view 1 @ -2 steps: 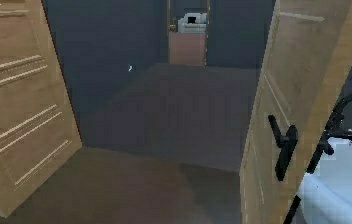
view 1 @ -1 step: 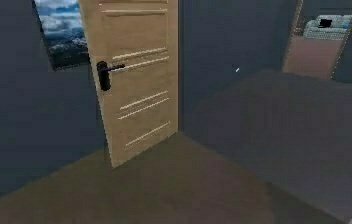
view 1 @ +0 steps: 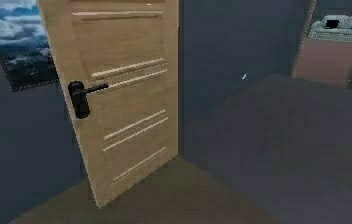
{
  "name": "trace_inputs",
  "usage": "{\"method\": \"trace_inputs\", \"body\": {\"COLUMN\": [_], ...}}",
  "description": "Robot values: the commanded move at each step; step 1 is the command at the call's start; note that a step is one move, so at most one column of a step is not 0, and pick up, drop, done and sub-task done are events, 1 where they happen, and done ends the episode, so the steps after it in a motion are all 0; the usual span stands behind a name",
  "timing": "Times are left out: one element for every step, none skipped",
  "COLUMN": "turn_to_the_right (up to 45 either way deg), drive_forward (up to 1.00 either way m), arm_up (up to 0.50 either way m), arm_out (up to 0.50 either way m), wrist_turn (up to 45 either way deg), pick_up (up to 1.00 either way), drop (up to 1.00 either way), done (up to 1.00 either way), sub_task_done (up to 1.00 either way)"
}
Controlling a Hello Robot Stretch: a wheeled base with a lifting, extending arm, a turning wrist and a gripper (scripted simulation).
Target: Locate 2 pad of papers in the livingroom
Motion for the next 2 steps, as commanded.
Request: {"method": "trace_inputs", "body": {"turn_to_the_right": [42.0,0.0], "drive_forward": [0.0,1.0], "arm_up": [0.0,0.0], "arm_out": [0.0,0.0], "wrist_turn": [0.0,0.0], "pick_up": [0.0,0.0], "drop": [0.0,0.0], "done": [0.0,0.0], "sub_task_done": [0.0,0.0]}}
